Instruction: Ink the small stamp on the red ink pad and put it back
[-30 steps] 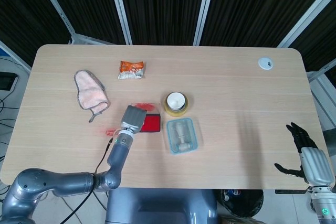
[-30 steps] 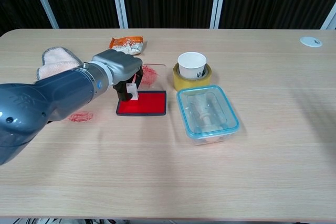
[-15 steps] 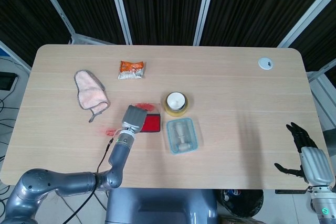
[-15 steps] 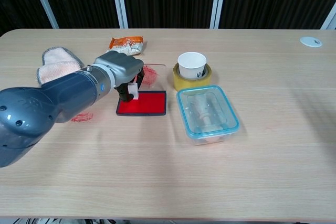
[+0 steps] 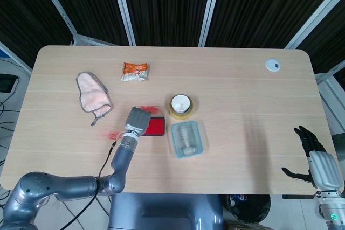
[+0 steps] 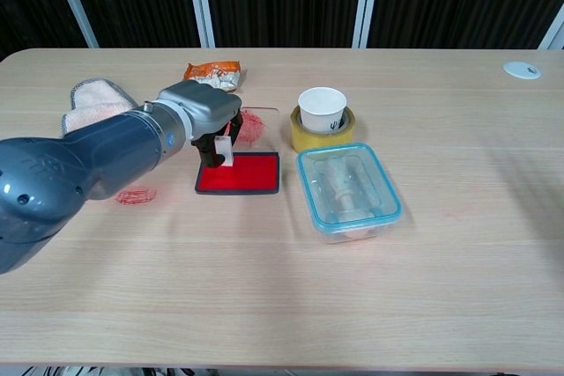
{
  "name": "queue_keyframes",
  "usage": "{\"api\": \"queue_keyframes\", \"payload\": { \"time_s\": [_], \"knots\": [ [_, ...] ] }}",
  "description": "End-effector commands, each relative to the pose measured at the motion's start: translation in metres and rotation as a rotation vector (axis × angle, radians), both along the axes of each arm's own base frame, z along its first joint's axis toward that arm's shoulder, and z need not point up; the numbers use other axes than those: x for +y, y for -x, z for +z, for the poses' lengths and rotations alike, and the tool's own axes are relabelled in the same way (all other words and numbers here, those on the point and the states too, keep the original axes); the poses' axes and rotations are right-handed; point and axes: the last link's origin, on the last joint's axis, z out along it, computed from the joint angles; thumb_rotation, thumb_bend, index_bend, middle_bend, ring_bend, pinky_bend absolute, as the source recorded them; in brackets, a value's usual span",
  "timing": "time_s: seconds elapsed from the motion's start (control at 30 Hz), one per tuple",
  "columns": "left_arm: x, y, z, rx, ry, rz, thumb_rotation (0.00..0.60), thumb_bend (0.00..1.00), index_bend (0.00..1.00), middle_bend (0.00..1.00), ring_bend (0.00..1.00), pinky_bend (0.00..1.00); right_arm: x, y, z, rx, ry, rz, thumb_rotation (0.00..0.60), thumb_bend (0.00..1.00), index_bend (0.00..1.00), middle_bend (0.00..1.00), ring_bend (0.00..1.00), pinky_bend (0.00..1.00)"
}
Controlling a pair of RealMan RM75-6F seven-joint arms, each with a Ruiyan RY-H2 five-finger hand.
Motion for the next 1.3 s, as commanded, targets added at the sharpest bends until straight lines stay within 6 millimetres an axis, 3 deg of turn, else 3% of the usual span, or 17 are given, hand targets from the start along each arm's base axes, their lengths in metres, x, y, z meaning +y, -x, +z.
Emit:
{"api": "queue_keyframes", "payload": {
  "time_s": [0.03,1.3],
  "knots": [
    [0.001,-0.003,0.002,0.002,-0.006,-0.008,0.600,0.58,0.74,0.76,0.59,0.65,0.000,0.000,0.000,0.000,-0.001,-0.001,0.600,0.11,0.00,0.00,0.00,0.18],
    [-0.009,0.008,-0.019,0.097,0.028,-0.037,0.600,0.58,0.74,0.76,0.59,0.65,0.000,0.000,0.000,-0.007,-0.003,-0.001,0.600,0.12,0.00,0.00,0.00,0.18]
  ]
}}
